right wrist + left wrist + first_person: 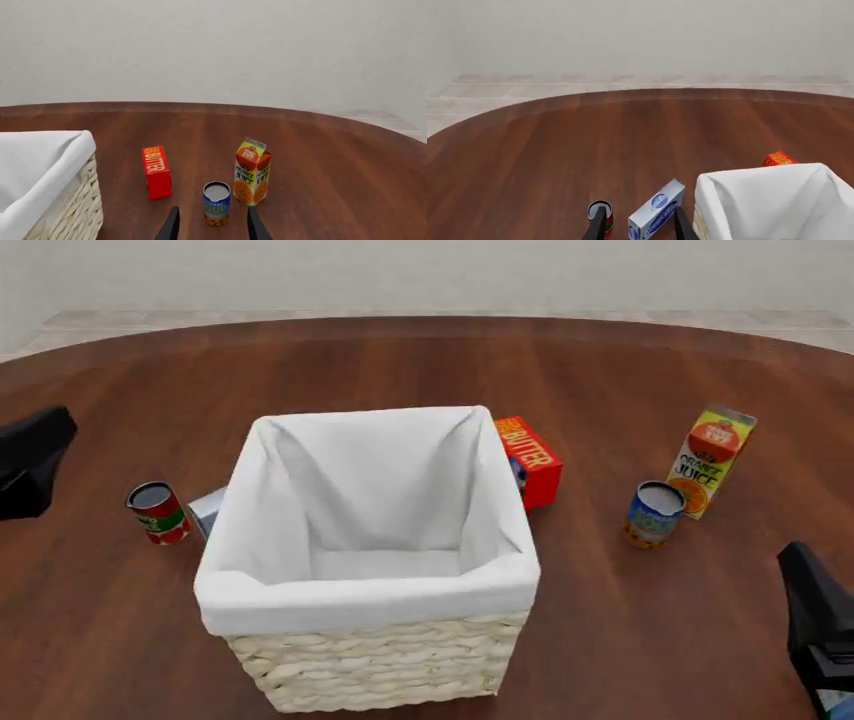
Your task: Pick up the alphabet soup and the tomato sauce, and put them in the basket.
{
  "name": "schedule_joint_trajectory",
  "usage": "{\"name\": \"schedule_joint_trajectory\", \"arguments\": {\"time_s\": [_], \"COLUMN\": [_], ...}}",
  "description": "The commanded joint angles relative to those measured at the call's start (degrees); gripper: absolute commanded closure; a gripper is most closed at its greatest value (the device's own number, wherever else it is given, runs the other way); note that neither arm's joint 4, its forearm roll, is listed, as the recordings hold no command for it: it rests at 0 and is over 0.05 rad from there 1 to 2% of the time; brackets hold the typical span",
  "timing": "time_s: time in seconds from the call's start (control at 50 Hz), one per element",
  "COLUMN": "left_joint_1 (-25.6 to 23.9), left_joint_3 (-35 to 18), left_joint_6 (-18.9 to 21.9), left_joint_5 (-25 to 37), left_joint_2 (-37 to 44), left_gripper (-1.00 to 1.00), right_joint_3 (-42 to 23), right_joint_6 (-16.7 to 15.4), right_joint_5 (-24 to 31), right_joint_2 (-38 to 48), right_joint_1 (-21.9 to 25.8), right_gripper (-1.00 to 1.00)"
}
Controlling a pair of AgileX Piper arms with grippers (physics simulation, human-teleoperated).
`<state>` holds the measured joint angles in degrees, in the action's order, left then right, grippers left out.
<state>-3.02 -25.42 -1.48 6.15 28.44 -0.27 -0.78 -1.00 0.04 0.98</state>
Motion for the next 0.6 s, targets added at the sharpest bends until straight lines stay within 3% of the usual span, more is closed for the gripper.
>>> {"name": "schedule_joint_trajectory", "arguments": {"time_s": [0.02, 0.06, 0.08, 0.14, 0.18, 0.26, 0.4, 0.42, 0.44, 0.6], "left_joint_1": [-0.58, 0.13, -0.29, -0.27, -1.45, -1.21, -0.24, -0.12, 0.09, 2.09], "left_joint_3": [-5.04, -5.48, -5.83, -6.64, -6.89, -8.23, -9.94, -10.38, -10.75, -13.44], "left_joint_6": [0.87, 0.12, 2.19, 0.05, 3.30, 0.47, 2.19, -0.54, -0.66, 2.05], "left_joint_5": [1.15, 1.15, 1.07, 1.46, 1.75, 2.37, 2.35, 2.57, 2.70, 4.29], "left_joint_2": [9.38, 11.22, 10.96, 13.34, 14.31, 18.17, 21.18, 22.04, 22.58, 26.90], "left_gripper": [-1.00, -1.00, -1.00, -1.00, -1.00, -1.00, -1.00, -1.00, -1.00, -1.00], "right_joint_3": [-0.03, -0.04, -0.04, 0.00, 0.02, 0.01, 0.02, 0.03, 0.03, 0.05], "right_joint_6": [0.03, 0.07, 0.09, 0.05, 0.03, 0.14, 0.20, 0.24, 0.24, 0.26], "right_joint_5": [0.15, 0.19, 0.22, 0.35, 0.44, 0.52, 0.58, 0.59, 0.61, 0.76], "right_joint_2": [-0.01, -0.01, -0.01, 0.00, 0.01, 0.01, 0.01, 0.01, 0.01, 0.03], "right_joint_1": [0.28, 0.35, 0.38, 0.55, 0.65, 0.70, 0.61, 0.58, 0.57, 0.60], "right_gripper": [-1.00, -1.00, -1.00, -1.00, -1.00, -1.00, -1.00, -1.00, -1.00, -1.00]}}
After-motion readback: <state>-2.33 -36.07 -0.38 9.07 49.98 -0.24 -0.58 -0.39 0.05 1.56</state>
